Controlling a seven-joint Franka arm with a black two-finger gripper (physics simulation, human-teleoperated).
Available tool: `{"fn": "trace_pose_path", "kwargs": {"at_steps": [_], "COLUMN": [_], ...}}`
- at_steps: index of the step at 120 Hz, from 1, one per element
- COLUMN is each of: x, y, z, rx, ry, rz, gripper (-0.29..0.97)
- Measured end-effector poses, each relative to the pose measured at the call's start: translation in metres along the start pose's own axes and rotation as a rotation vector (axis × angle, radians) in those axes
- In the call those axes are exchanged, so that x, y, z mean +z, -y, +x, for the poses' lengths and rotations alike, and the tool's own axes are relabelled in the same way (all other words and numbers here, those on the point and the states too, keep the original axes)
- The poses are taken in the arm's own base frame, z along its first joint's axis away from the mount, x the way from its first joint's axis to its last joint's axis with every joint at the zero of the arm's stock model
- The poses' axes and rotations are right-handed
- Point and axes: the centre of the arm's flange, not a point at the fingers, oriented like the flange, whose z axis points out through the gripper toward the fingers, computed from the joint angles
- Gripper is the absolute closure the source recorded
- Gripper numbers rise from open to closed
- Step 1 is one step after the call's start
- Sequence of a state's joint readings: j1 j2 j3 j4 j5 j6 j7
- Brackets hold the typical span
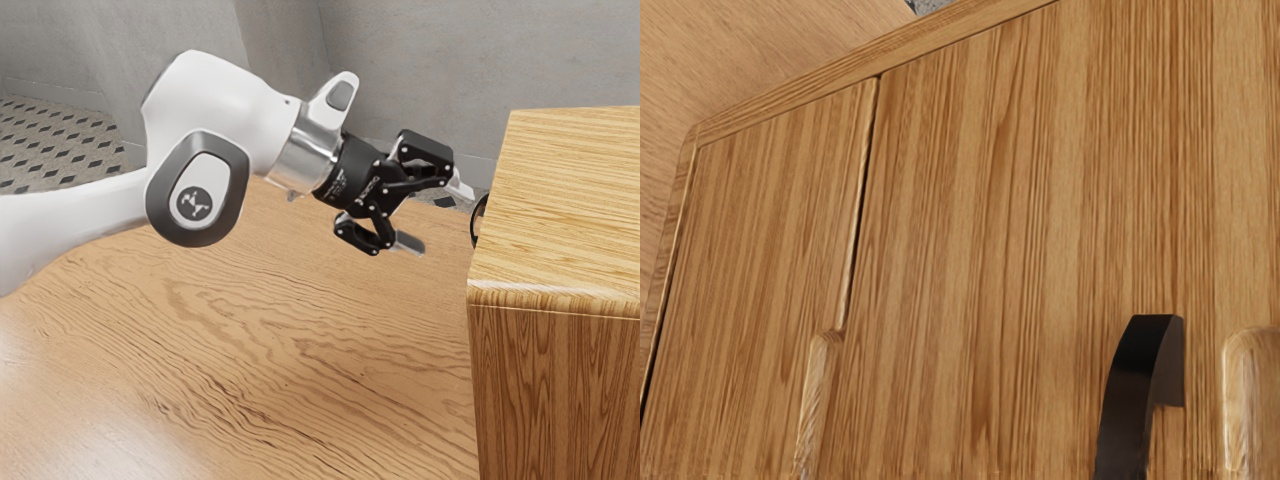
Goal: Pull the drawer handle with one arm to open the drawer
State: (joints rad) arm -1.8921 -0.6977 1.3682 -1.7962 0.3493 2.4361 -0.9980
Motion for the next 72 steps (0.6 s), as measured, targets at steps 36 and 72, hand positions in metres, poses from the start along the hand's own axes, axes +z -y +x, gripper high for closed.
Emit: {"fn": "trace_pose_path", "kwargs": {"at_steps": [36,72], "x": [0.005,0.009], "y": [-0.003,-0.002], "z": [-0.009,-0.014], "rx": [-0.005,-0.013], "ry": [0.012,0.020], "rz": [0.001,0.005], "gripper": [0.02,0.02]}}
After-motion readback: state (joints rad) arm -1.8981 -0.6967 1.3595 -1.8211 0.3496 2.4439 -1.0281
